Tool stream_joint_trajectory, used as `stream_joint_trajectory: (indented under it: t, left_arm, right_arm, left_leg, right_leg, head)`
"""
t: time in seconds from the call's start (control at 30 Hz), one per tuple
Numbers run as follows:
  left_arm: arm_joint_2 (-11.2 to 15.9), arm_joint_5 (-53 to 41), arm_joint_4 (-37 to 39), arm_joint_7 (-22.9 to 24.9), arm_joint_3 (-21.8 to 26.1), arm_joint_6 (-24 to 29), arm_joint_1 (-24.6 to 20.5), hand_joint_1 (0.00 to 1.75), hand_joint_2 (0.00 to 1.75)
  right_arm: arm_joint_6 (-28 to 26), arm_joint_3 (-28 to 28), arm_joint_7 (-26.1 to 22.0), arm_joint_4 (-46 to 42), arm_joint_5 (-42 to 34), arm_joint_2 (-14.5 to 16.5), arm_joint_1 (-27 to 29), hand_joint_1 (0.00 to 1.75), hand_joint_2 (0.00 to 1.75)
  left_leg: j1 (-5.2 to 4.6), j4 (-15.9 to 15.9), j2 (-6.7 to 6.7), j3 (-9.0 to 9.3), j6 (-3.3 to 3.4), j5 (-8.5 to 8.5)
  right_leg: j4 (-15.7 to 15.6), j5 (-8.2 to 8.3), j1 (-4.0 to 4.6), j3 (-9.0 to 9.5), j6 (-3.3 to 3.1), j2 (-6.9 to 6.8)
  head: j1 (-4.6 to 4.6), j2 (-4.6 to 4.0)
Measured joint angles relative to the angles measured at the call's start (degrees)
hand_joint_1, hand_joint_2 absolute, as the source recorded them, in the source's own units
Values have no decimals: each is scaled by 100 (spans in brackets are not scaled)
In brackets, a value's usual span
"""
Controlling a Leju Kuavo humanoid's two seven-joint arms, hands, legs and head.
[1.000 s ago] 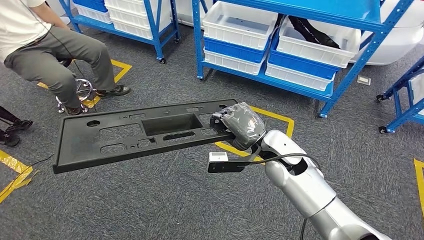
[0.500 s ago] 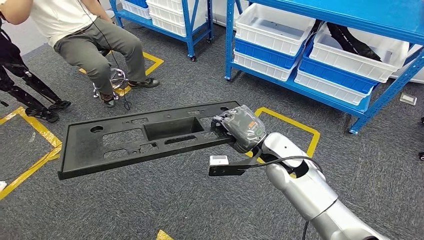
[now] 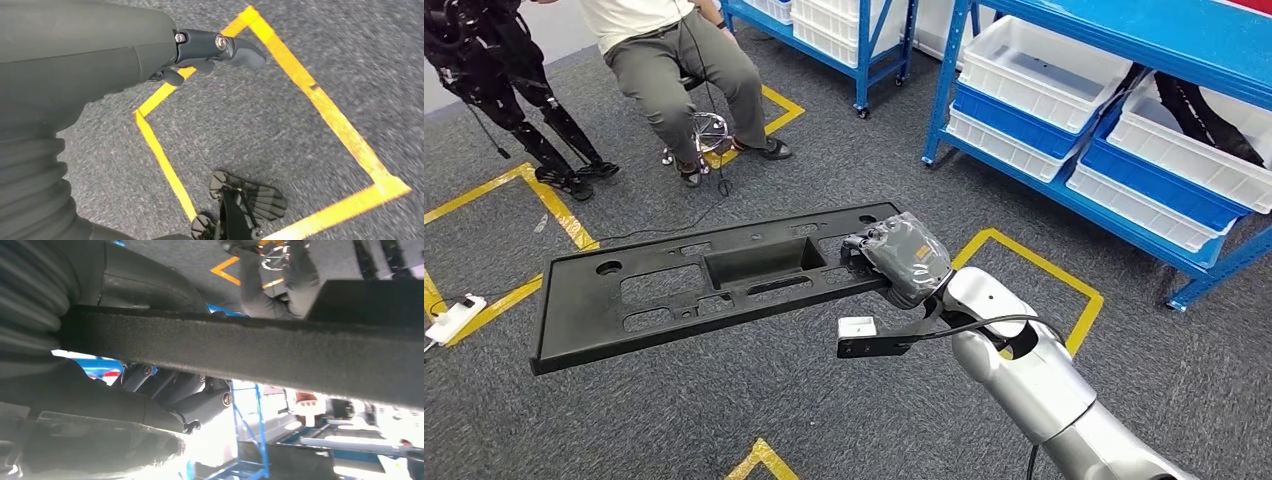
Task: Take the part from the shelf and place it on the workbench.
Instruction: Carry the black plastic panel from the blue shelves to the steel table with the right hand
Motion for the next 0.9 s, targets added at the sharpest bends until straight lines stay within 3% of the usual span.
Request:
stream_joint_trajectory:
  t: [0.03,0.1,0.17,0.2,0.23,0.27,0.33,0.37,0.43,0.47,0.53,0.6,0.63,0.67,0.7,0.73,0.8,0.83,0.9]
  left_arm:
    - [-2,-14,0,19,0,-16,-4,0,175]
    - [-3,-23,0,41,0,-38,-17,0,175]
    - [-1,-39,0,68,0,-84,-19,0,175]
    - [0,-52,0,90,0,-110,-17,0,175]
    - [1,-69,0,118,-1,-132,-14,0,175]
    - [1,-93,0,151,-2,-150,-15,0,175]
    - [-8,-133,-1,228,-15,-173,-31,0,175]
    - [-6,-155,-1,263,-25,-183,-39,0,175]
    - [19,-182,-1,306,-44,-195,-42,0,175]
    - [30,-195,0,317,-49,-205,-35,0,175]
    - [52,-218,1,326,-65,-226,-34,0,175]
    - [47,-248,1,327,-84,-246,-52,0,175]
    - [40,-264,1,328,-91,-254,-61,0,175]
    - [36,-280,0,330,-95,-261,-65,0,175]
    - [32,-295,0,336,-98,-266,-65,0,175]
    - [30,-307,0,345,-100,-269,-65,0,175]
    - [20,-323,-1,366,-107,-271,-77,0,175]
    - [11,-329,-1,380,-115,-276,-91,0,175]
    - [-4,-341,-1,412,-131,-285,-115,0,175]
  right_arm:
    - [1,-2,1,-12,6,-8,2,175,175]
    - [2,-3,3,-19,10,-32,30,175,175]
    - [10,-2,24,-19,32,-51,72,175,175]
    - [18,-2,45,-23,49,-55,84,175,175]
    - [26,-2,70,-36,66,-56,88,175,175]
    - [34,-2,97,-59,80,-55,85,175,175]
    - [48,-9,137,-126,94,-50,66,175,175]
    - [57,-11,152,-162,106,-44,58,175,175]
    - [78,-13,173,-219,143,-32,63,175,175]
    - [84,-11,182,-241,168,-26,78,175,175]
    - [91,-9,198,-273,203,-12,114,175,175]
    - [94,-10,205,-293,218,-4,144,175,175]
    - [94,-11,205,-299,224,-5,164,175,175]
    - [94,-13,207,-303,231,-4,188,175,175]
    - [94,-13,210,-303,242,-4,218,175,175]
    - [93,-13,216,-303,258,-4,251,175,175]
    - [92,-15,230,-311,292,-6,301,175,175]
    - [92,-23,236,-321,311,-9,314,175,175]
    - [90,-50,245,-344,338,-12,327,175,175]
  left_leg:
    - [14,-29,-59,8,34,33]
    - [11,-34,-198,-24,80,65]
    - [-9,-32,-364,-61,101,90]
    - [-24,-30,-450,-72,106,104]
    - [-41,-29,-533,-76,107,117]
    - [-57,-28,-616,-79,105,130]
    - [-88,-19,-757,-100,81,157]
    - [-87,-19,-819,-118,60,172]
    - [-78,-26,-944,-153,2,207]
    - [-82,-10,-935,-171,-20,201]
    - [-92,242,-671,-300,-72,32]
    - [-40,913,-312,-639,-154,-315]
    - [9,1274,-227,-831,-207,-448]
    - [66,1505,-180,-962,-261,-495]
    - [125,1522,-141,-982,-317,-438]
    - [185,1310,-84,-875,-378,-288]
    - [261,553,148,-448,-490,52]
    - [264,262,230,-283,-496,146]
    - [202,81,237,-196,-413,153]
  right_leg:
    - [218,-124,-3,-94,-7,154]
    - [959,-469,-22,-428,-54,440]
    - [1479,-642,-19,-677,-53,519]
    - [1418,-587,-11,-648,-33,539]
    - [1132,-450,3,-507,-17,575]
    - [705,-270,24,-296,-17,662]
    - [-17,11,73,46,-77,886]
    - [-189,76,93,126,-109,948]
    - [-268,118,74,170,-149,869]
    - [-301,141,38,200,-163,797]
    - [-377,179,-56,259,-217,644]
    - [-396,179,-68,279,-253,493]
    - [-396,173,-70,279,-256,416]
    - [-394,164,-77,280,-250,336]
    - [-389,150,-92,285,-232,260]
    - [-379,128,-117,295,-200,187]
    - [-322,50,-141,301,-90,63]
    - [-292,5,-131,294,-25,8]
    - [-276,-52,-75,303,91,-94]
  head:
    - [12,0]
    - [39,0]
    - [61,0]
    - [63,0]
    - [63,0]
    - [63,0]
    - [49,0]
    - [40,0]
    - [38,0]
    - [39,0]
    - [13,0]
    - [-17,0]
    - [-20,0]
    - [-20,0]
    - [-22,0]
    - [-22,0]
    - [-32,0]
    - [-26,0]
    - [1,0]
